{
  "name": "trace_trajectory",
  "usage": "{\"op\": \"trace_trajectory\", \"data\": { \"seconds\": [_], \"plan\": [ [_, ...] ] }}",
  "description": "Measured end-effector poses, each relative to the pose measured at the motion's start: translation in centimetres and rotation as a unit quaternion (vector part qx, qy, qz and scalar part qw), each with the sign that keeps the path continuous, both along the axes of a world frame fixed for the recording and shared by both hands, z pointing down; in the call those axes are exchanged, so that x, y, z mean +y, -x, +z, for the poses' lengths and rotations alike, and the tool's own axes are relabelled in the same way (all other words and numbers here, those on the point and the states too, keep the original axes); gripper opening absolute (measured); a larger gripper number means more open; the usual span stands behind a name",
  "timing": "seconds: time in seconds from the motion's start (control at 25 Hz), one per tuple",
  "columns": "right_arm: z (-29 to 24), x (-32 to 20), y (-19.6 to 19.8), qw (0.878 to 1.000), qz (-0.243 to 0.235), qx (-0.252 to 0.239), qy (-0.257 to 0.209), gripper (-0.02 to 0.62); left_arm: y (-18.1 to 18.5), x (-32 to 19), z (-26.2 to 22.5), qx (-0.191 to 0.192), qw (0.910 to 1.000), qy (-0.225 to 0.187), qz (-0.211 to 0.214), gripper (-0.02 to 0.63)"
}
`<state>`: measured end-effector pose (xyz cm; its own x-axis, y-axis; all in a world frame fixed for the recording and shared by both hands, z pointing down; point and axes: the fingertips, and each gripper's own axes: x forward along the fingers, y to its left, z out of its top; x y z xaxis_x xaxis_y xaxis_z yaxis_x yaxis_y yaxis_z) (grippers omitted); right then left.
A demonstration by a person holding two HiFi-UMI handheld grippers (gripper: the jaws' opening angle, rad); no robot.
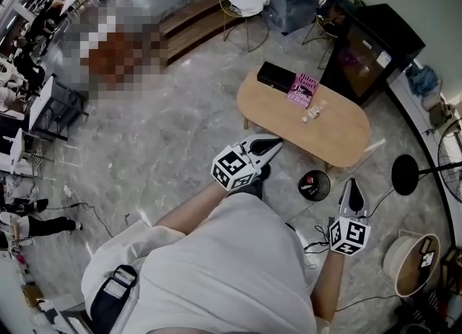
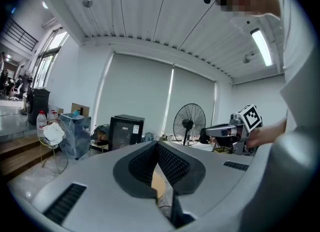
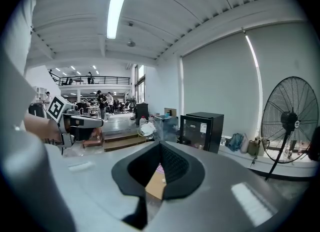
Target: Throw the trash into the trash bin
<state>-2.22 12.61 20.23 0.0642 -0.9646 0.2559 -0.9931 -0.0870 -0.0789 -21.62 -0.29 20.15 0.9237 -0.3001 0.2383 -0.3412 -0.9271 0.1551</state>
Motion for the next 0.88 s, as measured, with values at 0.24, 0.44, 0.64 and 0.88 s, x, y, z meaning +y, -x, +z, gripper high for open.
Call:
{"op": "trace_trajectory", "data": {
  "seconds": [0.24,0.44,0.64,0.88],
  "plan": [
    [-0.5,-5.0,-1.3,1.0,0.029,0.005,0.01,0.011,-2.2,-6.4,0.1,-0.005,0.9994,0.007,0.034,0.006],
    [-1.0,-8.9,-2.5,0.998,0.06,0.011,0.017,0.011,-3.8,-11.7,0.0,-0.002,0.9978,0.013,0.065,0.006],
    [-0.9,-12.5,-3.7,0.995,0.088,0.025,0.026,0.011,-5.9,-16.6,0.5,-0.005,0.995,0.012,0.099,0.006],
    [0.1,-15.4,-4.8,0.992,0.121,0.028,0.036,0.011,-8.3,-20.4,1.3,-0.007,0.9909,0.016,0.134,0.006]
  ]
}}
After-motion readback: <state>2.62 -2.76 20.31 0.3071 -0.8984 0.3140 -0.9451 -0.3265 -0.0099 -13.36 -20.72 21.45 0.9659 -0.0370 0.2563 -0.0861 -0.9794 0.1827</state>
